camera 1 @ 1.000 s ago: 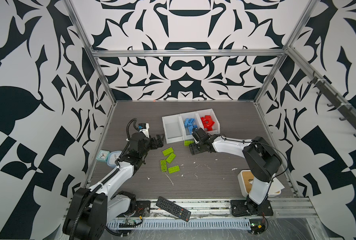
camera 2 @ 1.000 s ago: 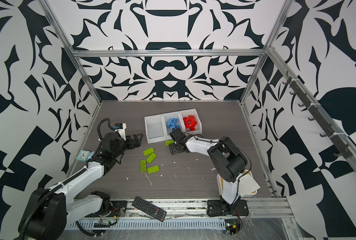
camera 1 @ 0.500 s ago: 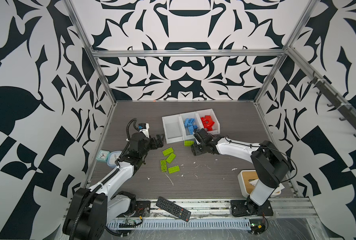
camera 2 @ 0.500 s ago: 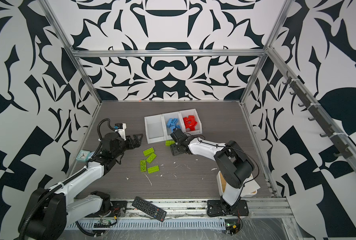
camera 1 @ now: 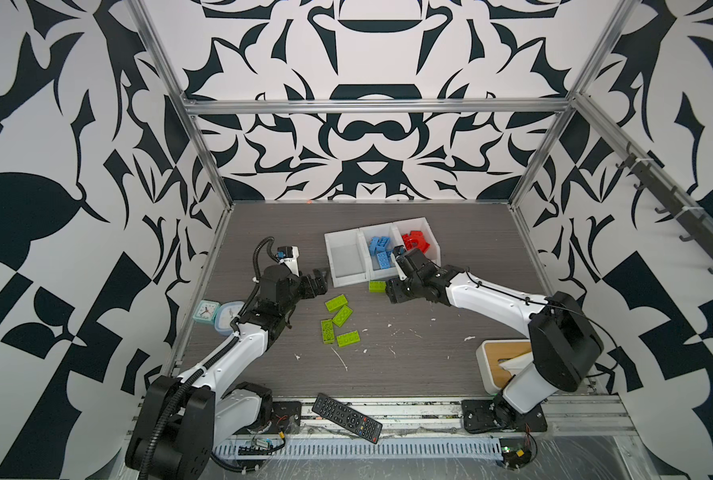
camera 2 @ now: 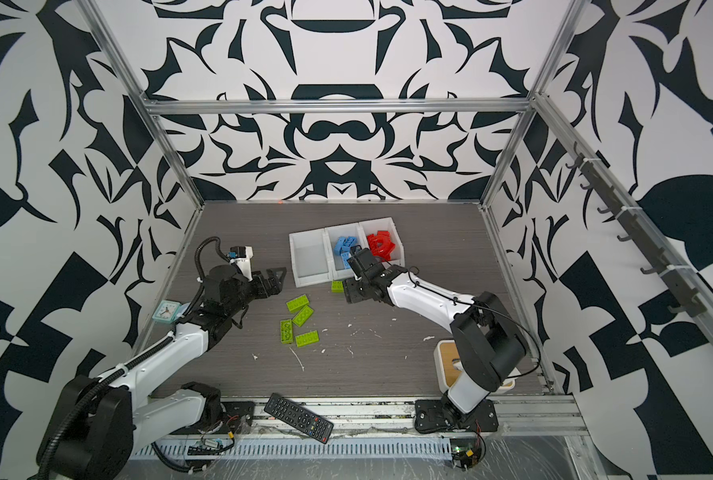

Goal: Sort the legos into containers by color
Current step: 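Carry the blue brick over the middle compartment and open the right gripper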

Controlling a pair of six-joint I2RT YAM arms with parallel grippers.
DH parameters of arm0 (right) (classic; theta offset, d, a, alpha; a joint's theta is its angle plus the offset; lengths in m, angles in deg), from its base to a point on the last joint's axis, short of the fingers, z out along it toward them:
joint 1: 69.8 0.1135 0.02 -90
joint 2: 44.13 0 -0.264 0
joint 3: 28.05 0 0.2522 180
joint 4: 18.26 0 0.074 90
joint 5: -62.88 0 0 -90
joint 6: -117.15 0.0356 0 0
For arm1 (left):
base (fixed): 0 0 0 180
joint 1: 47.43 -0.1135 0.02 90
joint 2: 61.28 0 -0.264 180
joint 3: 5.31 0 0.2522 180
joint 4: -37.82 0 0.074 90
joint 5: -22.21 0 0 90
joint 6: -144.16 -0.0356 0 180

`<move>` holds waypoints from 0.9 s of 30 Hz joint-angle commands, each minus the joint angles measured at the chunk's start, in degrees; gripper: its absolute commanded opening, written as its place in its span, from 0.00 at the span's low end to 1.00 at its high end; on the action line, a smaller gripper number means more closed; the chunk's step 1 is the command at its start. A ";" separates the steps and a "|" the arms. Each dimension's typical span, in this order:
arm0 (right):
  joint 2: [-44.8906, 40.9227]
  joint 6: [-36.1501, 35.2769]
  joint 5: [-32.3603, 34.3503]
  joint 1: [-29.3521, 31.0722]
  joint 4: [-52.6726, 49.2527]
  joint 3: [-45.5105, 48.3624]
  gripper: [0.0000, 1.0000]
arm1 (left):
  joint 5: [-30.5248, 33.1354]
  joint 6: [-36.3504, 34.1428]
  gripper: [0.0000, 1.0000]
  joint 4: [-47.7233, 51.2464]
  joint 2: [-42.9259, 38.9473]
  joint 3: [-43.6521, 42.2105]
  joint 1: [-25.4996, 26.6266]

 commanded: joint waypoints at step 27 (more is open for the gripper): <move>22.11 -8.24 -4.20 -9.04 5.64 -29.48 0.66 | 0.32 -0.52 1.00 -0.62 -0.04 -0.30 -0.12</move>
